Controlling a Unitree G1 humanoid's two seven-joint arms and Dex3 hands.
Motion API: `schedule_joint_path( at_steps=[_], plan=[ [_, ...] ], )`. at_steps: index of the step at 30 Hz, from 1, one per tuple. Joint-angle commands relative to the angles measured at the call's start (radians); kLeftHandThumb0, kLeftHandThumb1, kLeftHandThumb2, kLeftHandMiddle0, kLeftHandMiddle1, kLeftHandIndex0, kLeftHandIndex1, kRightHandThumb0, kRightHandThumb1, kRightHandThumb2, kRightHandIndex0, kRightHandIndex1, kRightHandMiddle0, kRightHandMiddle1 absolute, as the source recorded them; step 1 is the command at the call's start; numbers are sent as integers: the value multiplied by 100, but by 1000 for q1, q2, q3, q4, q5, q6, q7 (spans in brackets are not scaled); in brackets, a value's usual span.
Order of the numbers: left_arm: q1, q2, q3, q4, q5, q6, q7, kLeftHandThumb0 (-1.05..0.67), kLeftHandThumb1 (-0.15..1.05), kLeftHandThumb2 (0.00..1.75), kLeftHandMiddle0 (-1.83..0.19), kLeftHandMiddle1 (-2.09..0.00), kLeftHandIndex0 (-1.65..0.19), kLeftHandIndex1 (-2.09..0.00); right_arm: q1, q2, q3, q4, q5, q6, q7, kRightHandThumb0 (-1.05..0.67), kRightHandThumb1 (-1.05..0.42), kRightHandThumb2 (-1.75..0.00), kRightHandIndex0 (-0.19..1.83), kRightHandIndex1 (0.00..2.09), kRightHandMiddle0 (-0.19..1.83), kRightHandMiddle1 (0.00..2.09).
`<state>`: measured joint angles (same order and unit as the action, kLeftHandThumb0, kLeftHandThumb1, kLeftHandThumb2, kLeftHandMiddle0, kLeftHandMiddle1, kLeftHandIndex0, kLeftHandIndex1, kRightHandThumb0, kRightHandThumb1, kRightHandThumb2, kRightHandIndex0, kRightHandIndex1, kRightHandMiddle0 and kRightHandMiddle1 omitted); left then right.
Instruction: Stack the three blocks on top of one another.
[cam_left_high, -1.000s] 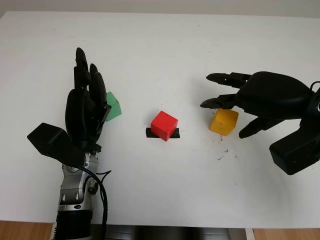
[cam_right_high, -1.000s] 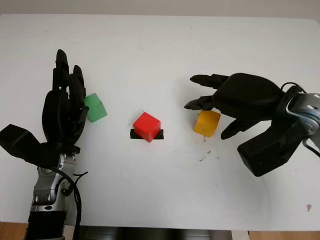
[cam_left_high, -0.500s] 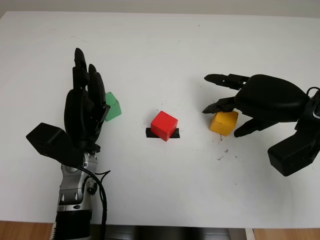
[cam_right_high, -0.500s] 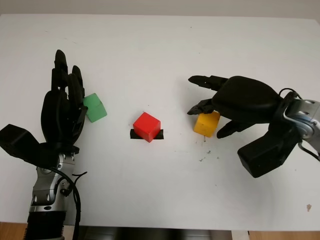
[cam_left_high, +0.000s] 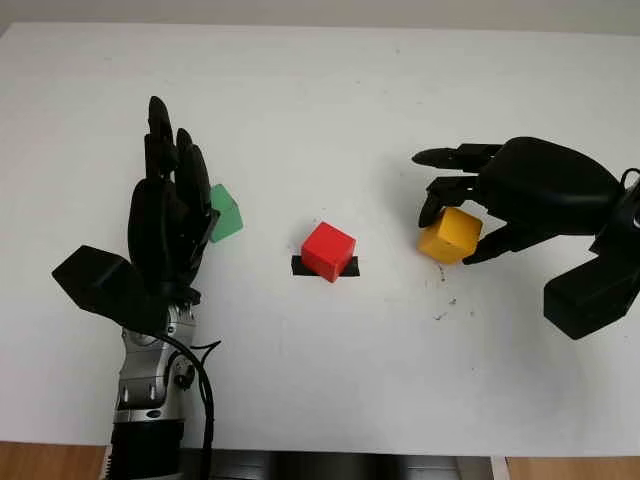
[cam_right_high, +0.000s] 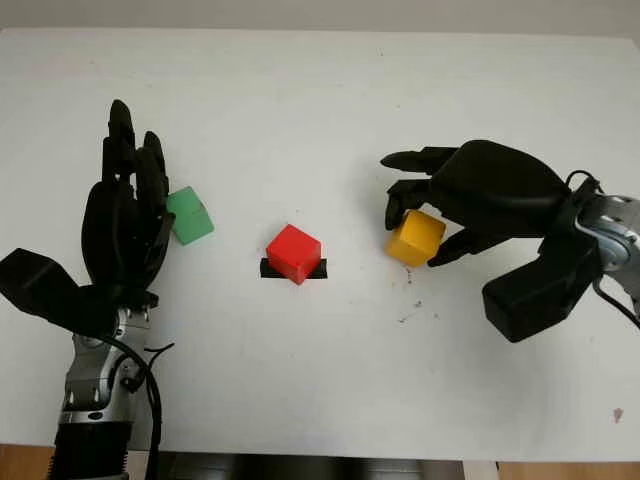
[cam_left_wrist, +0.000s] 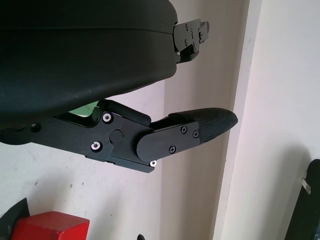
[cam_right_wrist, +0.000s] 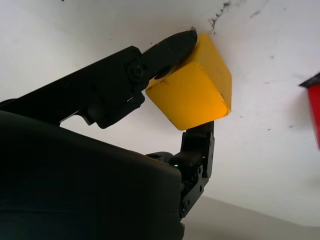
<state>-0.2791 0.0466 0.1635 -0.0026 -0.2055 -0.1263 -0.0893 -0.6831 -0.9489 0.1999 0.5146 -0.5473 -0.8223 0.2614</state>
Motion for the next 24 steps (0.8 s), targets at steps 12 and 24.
schedule_joint_path(
  at_steps=[12,24],
  plan=[
    [-5,6,-7,0,4,-3,-6,-62,105,63,19,-4,19,0,-35,80,-90,-181,351,361,327,-41,-88,-5,33,7,51,137],
    [-6,-2,-17,-7,10,-2,3,-63,105,63,19,-4,19,-1,-164,209,-77,-379,489,815,533,-41,-90,-5,27,4,43,148]
  ],
)
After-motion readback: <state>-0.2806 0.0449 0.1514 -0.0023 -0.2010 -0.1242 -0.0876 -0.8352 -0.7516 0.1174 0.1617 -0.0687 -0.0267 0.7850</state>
